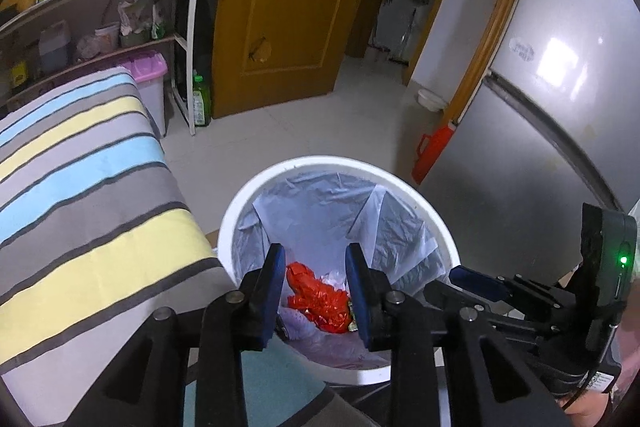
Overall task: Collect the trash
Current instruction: 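Move both tools back over the table toward the remaining wrappers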
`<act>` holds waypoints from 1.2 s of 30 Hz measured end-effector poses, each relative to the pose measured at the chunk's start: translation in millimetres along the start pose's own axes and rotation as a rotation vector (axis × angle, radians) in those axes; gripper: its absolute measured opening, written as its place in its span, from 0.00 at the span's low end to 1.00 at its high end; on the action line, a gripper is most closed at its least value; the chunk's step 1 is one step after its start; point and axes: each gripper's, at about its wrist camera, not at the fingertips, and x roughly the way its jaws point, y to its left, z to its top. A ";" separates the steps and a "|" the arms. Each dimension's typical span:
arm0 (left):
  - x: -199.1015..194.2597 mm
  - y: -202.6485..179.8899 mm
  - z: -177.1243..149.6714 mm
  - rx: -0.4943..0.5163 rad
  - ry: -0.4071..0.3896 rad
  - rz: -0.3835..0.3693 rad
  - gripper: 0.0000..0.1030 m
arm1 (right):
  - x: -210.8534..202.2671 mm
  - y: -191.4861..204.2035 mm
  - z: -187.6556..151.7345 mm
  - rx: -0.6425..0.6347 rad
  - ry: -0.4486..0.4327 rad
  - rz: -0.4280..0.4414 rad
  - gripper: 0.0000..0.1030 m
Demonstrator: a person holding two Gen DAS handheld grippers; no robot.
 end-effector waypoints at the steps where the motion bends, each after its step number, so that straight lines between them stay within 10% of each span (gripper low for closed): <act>1: -4.7 1.0 -0.3 -0.001 -0.010 0.001 0.30 | -1.9 1.0 0.5 -0.002 -0.008 0.000 0.40; 17: -105.6 35.1 -19.1 -0.039 -0.172 0.076 0.30 | -64.6 61.6 11.2 -0.096 -0.187 0.103 0.40; 36: -204.8 112.5 -61.6 -0.157 -0.286 0.233 0.30 | -67.4 170.9 0.3 -0.276 -0.186 0.268 0.40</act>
